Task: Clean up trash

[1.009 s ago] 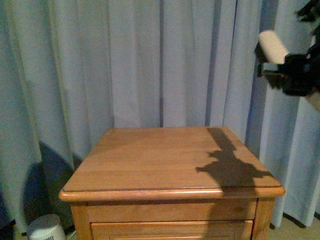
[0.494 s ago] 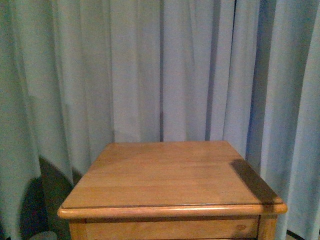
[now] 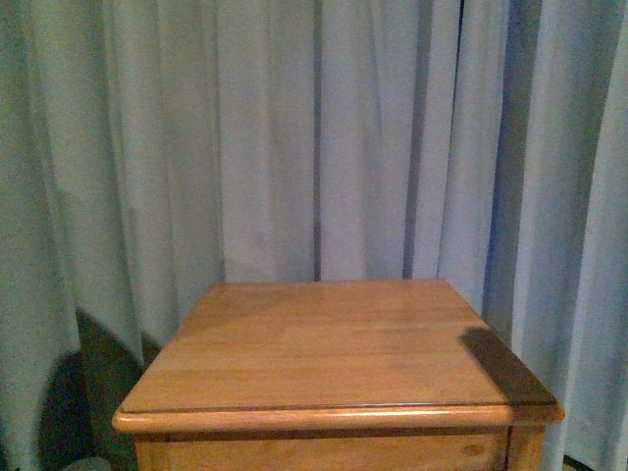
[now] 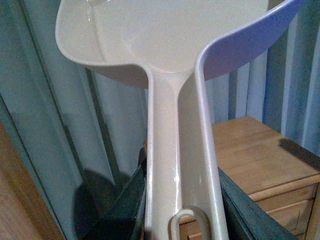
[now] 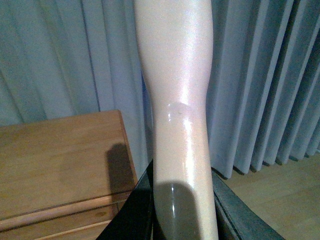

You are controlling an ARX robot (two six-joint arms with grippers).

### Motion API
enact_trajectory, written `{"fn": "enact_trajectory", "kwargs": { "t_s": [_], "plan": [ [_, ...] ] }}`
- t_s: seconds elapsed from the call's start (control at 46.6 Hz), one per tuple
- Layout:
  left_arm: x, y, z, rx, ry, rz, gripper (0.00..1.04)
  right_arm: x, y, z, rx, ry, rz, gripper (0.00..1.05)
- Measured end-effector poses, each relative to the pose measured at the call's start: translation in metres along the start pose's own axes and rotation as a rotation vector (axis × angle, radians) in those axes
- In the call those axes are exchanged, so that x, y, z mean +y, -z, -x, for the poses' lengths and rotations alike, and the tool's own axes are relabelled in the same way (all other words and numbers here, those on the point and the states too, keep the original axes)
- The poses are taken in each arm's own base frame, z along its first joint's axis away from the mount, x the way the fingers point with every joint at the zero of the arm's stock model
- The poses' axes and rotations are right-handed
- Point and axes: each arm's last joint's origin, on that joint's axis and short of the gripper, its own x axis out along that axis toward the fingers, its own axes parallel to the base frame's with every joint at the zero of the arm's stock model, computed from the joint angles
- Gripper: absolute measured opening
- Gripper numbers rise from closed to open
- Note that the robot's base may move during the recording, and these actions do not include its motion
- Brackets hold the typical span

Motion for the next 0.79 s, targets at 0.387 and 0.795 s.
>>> {"fn": "enact_trajectory", "kwargs": {
  "t_s": [0.387, 0.795],
  "plan": [
    [0.0000, 0.0000, 0.0000, 0.000, 0.000, 0.000, 0.28, -0.0006, 0.0059, 0.0008, 0.012, 0.023, 0.019, 0.20],
    [0.0000, 0.0000, 0.0000, 0.000, 0.000, 0.000, 0.28, -0.0006, 0.0059, 0.0009, 0.013, 0.024, 0.020, 0.20]
  ]
}}
